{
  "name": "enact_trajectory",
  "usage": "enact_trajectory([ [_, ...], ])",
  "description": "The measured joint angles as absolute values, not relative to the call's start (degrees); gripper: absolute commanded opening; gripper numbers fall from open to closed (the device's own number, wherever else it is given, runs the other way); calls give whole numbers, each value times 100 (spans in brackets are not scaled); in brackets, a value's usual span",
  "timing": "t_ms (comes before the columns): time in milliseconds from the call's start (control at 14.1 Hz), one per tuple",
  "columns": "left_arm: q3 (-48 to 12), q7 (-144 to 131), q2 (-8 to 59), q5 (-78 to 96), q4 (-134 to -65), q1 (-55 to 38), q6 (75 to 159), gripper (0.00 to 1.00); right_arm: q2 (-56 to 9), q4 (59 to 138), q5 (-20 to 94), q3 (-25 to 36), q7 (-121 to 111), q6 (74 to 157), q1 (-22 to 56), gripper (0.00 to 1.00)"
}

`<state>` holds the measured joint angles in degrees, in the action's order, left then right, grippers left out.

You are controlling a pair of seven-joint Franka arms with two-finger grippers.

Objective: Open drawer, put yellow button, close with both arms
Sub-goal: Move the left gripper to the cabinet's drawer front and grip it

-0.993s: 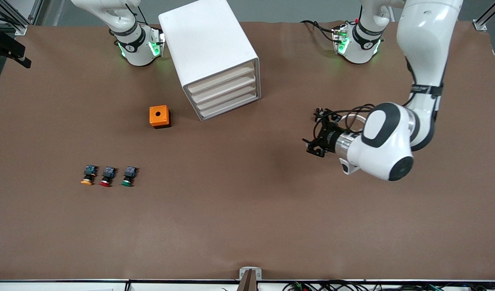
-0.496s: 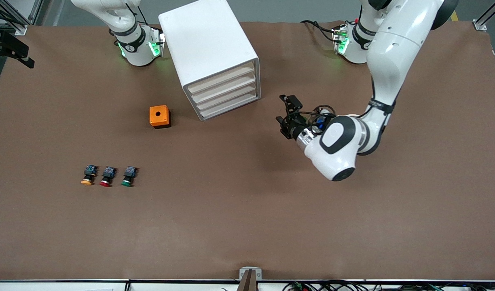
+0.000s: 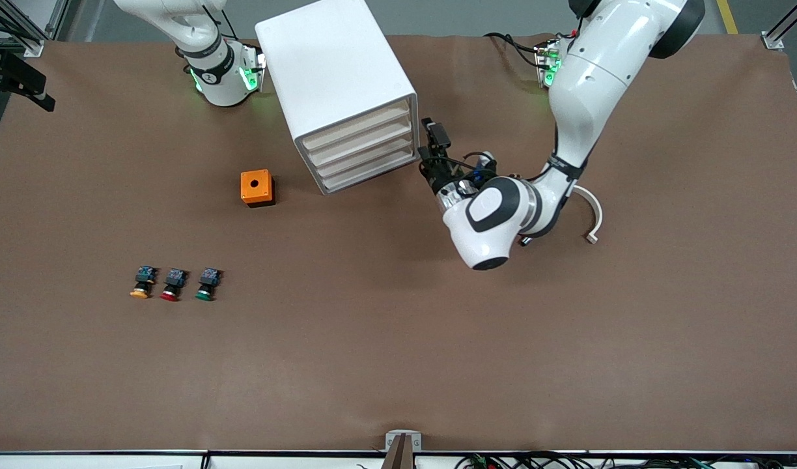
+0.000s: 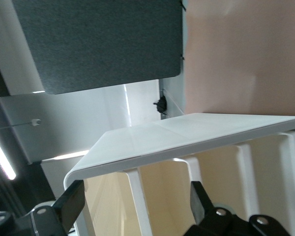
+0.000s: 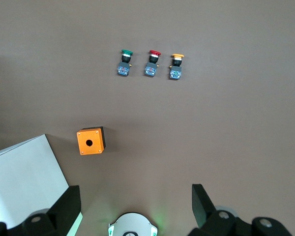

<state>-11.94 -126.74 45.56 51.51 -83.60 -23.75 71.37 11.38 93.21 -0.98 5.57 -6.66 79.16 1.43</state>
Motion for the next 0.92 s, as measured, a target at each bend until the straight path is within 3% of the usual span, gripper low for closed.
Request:
enact_trajectory([
  [71,-1194,-12711,4601,5229,-8360,-2433,7127,69,1113,9320,-98,558,-666,7916,143,100],
  [213,-1194,-12720,4684,5409,-8360,-2495,7115,50,1009,9320,-98,559,-666,7924,143,100],
  [638,-1191,-12723,4821,5848,-8330,-2542,7121,50,-487,9110,-135,633,-705,8439,30,100],
  [922,-1176,-12731,4866,6042,-8323,-2762,7298,51,-936,9131,-135,680,-860,9240,-366,100],
])
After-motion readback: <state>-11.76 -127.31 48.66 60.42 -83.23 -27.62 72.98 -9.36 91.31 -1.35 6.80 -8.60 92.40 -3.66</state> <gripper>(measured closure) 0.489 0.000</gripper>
